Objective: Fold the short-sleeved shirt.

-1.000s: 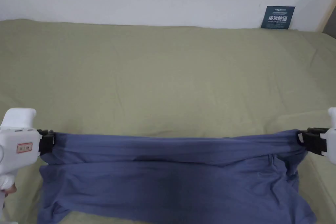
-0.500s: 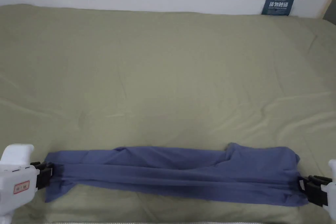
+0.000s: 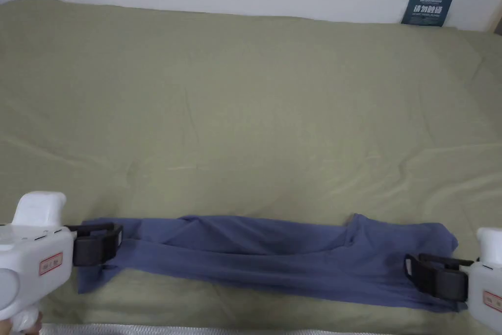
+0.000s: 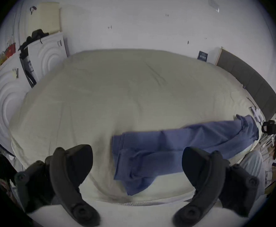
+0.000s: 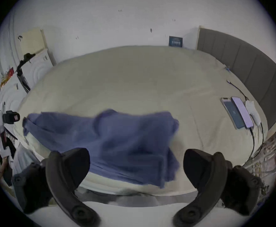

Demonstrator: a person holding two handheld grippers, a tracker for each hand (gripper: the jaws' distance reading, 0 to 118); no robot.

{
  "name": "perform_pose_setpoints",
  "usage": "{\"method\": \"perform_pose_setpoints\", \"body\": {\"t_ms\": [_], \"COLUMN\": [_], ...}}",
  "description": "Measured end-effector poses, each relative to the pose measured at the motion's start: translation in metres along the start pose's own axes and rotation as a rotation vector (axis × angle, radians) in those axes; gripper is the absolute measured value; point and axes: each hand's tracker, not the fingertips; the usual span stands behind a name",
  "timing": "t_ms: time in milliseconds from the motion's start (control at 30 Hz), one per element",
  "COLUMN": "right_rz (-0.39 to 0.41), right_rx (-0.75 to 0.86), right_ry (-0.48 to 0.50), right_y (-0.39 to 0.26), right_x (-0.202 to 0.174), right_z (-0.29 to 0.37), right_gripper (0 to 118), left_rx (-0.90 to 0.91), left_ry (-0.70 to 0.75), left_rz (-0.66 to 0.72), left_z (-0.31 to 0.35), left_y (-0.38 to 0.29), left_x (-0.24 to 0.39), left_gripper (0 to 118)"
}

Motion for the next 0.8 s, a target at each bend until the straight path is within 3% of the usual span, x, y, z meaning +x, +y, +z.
{"method": "perform_pose_setpoints", "body": {"t_ms": [67, 100, 133, 167, 200, 267, 467, 667, 800], "right_rz": [-0.003, -0.001, 0.009, 0.02, 0.028, 0.045, 0.077, 0.154, 0.175], "right_rx": [0.039, 0.049, 0.07, 0.111, 0.168, 0.278, 0.353, 0.418, 0.44], "right_ry": [0.042, 0.055, 0.06, 0.045, 0.011, -0.042, -0.03, -0.089, -0.095], "right_y": [0.012, 0.017, 0.022, 0.027, 0.029, 0.031, 0.043, 0.044, 0.04], "right_x": [-0.026, -0.04, -0.056, -0.07, -0.085, -0.111, -0.157, -0.187, -0.199], "right_z": [-0.001, -0.004, -0.007, -0.009, -0.012, -0.016, -0.02, -0.012, -0.009], "right_gripper": [114, 109, 83, 44, 0, 0, 0, 0, 0], "left_rx": [0.052, 0.078, 0.099, 0.115, 0.124, 0.14, 0.094, -0.169, -0.287], "left_ry": [-0.017, -0.016, -0.006, 0.001, -0.011, -0.025, -0.083, -0.311, -0.398], "left_rz": [0.016, 0.019, 0.019, 0.029, 0.041, 0.061, 0.199, 0.363, 0.342], "left_z": [0.007, 0.01, 0.011, 0.011, 0.011, 0.006, -0.005, -0.024, -0.04], "left_y": [0.01, 0.014, 0.015, 0.017, 0.019, 0.02, 0.022, 0.035, 0.034], "left_x": [0.009, 0.015, 0.02, 0.024, 0.028, 0.028, 0.006, -0.073, -0.113], "left_gripper": [97, 82, 51, 18, 0, 0, 0, 0, 0]}}
